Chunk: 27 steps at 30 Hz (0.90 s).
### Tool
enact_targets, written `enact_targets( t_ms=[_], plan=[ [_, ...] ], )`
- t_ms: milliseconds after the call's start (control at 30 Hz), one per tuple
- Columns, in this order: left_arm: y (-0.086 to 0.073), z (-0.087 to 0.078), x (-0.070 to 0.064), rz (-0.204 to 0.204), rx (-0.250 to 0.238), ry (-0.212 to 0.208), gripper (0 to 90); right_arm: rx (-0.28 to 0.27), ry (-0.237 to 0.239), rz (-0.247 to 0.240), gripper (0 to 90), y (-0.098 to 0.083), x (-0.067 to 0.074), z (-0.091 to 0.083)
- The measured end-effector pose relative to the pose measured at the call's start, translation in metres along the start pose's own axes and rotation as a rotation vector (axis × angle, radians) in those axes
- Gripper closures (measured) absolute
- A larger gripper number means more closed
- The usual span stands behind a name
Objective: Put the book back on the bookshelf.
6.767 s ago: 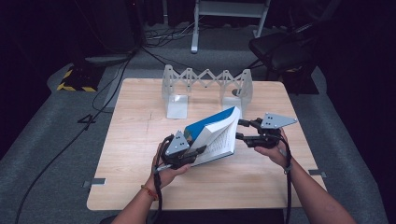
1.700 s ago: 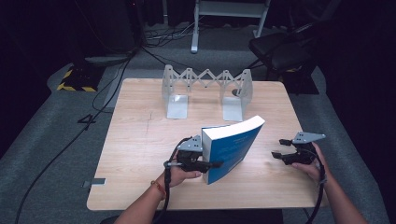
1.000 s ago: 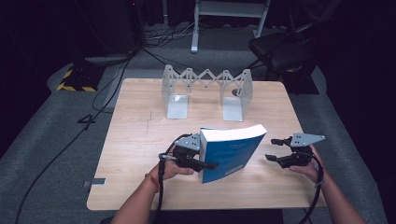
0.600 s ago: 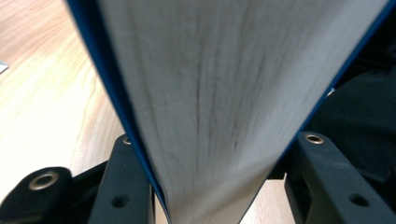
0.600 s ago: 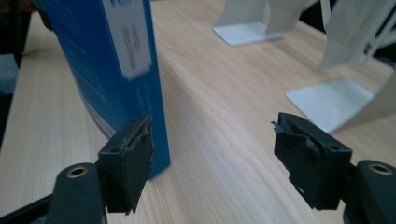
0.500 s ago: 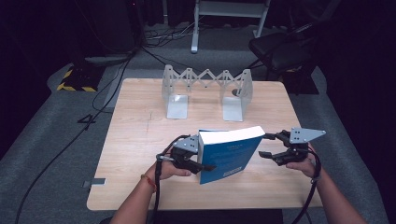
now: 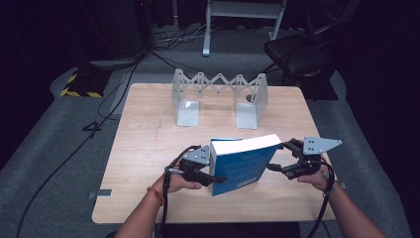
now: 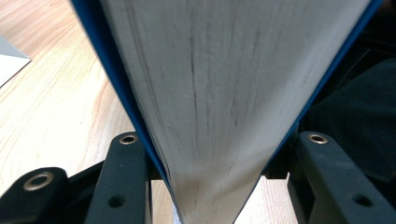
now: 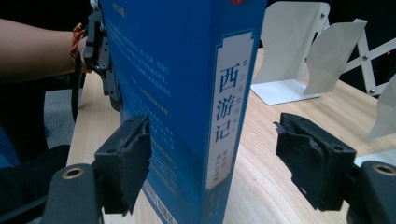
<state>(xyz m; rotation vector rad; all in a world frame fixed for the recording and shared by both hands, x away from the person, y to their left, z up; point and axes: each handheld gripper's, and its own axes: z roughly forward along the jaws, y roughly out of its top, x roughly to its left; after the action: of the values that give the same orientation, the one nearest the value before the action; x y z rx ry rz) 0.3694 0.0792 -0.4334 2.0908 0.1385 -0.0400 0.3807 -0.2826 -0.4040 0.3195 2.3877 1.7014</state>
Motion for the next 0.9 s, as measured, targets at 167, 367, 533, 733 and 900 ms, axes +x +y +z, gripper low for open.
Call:
enact_targets(
  t_ms=[167,367,533,733,900],
  plan=[
    [0.001,0.001,-0.006,0.015,0.040,0.052,53.3,0.032,0.052,-0.009,31.3,-0.002,0.001,0.013],
    [-0.011,-0.002,-0.014,-0.013,0.071,0.182,39.4,0.037,0.066,-0.027,39.9,-0.004,0.004,0.016],
    [-0.011,-0.003,-0.023,-0.004,0.078,0.258,40.1,0.030,0.071,-0.036,46.2,-0.005,0.004,0.011],
    [-0.010,-0.003,-0.024,-0.023,0.035,0.353,45.6,0.012,0.086,-0.056,52.5,-0.002,0.008,0.005],
    [-0.006,0.001,-0.016,-0.046,0.020,0.372,41.6,-0.026,0.083,-0.070,54.4,0.007,0.013,0.001]
  ],
)
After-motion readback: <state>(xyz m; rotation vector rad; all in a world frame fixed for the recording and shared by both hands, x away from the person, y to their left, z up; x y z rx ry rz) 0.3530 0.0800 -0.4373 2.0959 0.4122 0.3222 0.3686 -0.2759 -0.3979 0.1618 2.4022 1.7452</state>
